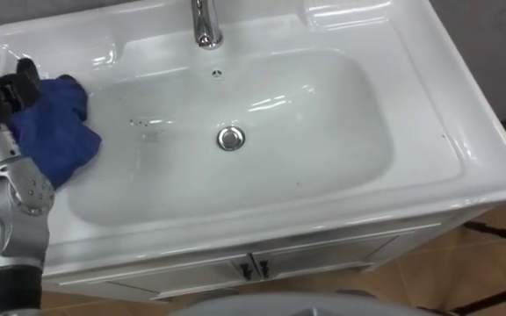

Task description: Wipe basin

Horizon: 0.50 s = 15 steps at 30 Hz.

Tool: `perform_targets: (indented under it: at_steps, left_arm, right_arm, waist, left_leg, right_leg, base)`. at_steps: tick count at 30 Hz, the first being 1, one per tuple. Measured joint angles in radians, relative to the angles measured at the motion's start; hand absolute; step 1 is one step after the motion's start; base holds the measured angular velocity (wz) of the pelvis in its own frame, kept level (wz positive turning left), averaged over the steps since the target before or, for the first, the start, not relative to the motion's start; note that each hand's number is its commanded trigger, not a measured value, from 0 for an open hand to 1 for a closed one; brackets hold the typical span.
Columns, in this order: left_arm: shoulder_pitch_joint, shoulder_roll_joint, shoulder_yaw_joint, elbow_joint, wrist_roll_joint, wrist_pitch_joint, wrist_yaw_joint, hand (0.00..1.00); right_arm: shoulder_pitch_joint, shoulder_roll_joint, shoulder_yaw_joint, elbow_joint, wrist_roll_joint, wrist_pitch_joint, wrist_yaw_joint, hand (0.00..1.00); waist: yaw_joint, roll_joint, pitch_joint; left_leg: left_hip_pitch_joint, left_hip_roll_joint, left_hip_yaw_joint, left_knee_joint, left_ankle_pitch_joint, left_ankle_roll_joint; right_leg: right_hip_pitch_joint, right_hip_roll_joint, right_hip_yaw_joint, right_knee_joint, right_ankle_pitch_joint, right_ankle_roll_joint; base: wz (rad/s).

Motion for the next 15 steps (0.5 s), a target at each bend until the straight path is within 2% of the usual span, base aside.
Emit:
perform_targets:
  at_steps: [2, 6, 10, 14, 15]
  left_arm:
    - [0.000, 0.007, 0.021, 0.000, -0.002, -0.004, 0.015, 0.00]
    - [0.000, 0.044, 0.070, -0.001, -0.068, -0.015, 0.062, 0.00]
    - [0.000, 0.048, 0.150, -0.001, -0.082, -0.017, 0.079, 0.00]
    - [0.001, 0.053, 0.205, -0.001, -0.133, -0.016, 0.118, 0.00]
    - [0.002, 0.056, 0.216, -0.001, -0.142, -0.016, 0.123, 0.00]
  right_arm:
    - [-0.001, 0.000, 0.000, 0.001, -0.001, 0.006, -0.001, 0.00]
    - [0.006, -0.001, 0.002, 0.010, -0.002, 0.007, -0.007, 0.00]
    - [0.015, -0.001, -0.001, 0.011, -0.009, 0.006, -0.009, 0.00]
    - [0.026, -0.001, -0.002, 0.010, -0.010, 0.007, -0.010, 0.00]
    - [0.026, -0.001, -0.007, 0.009, -0.012, 0.007, -0.010, 0.00]
  waist:
    - [0.009, 0.002, 0.0002]
    - [0.027, 0.006, 0.0005]
    - [0.049, 0.011, 0.0002]
    - [0.064, 0.019, 0.0056]
    - [0.071, 0.019, 0.0048]
  left_leg:
    - [-0.003, 0.000, -0.002, 0.005, -0.001, 0.001]
    - [0.002, 0.000, -0.001, 0.002, -0.001, 0.001]
    - [0.005, -0.002, -0.002, -0.001, 0.000, 0.002]
    - [0.017, -0.005, -0.013, -0.005, -0.001, 0.002]
    - [0.019, -0.006, -0.017, -0.007, -0.001, 0.002]
  right_leg:
    - [0.000, 0.001, 0.001, -0.001, 0.000, 0.000]
    - [0.007, 0.002, 0.008, 0.000, 0.000, 0.000]
    - [0.009, 0.001, 0.010, 0.000, 0.000, 0.000]
    - [0.019, -0.008, -0.004, -0.001, 0.000, 0.001]
    - [0.020, -0.008, -0.005, -0.001, 0.000, 0.001]
  base:
    - [0.00]
    - [0.00]
    - [0.00]
    - [0.08]
    - [0.09]
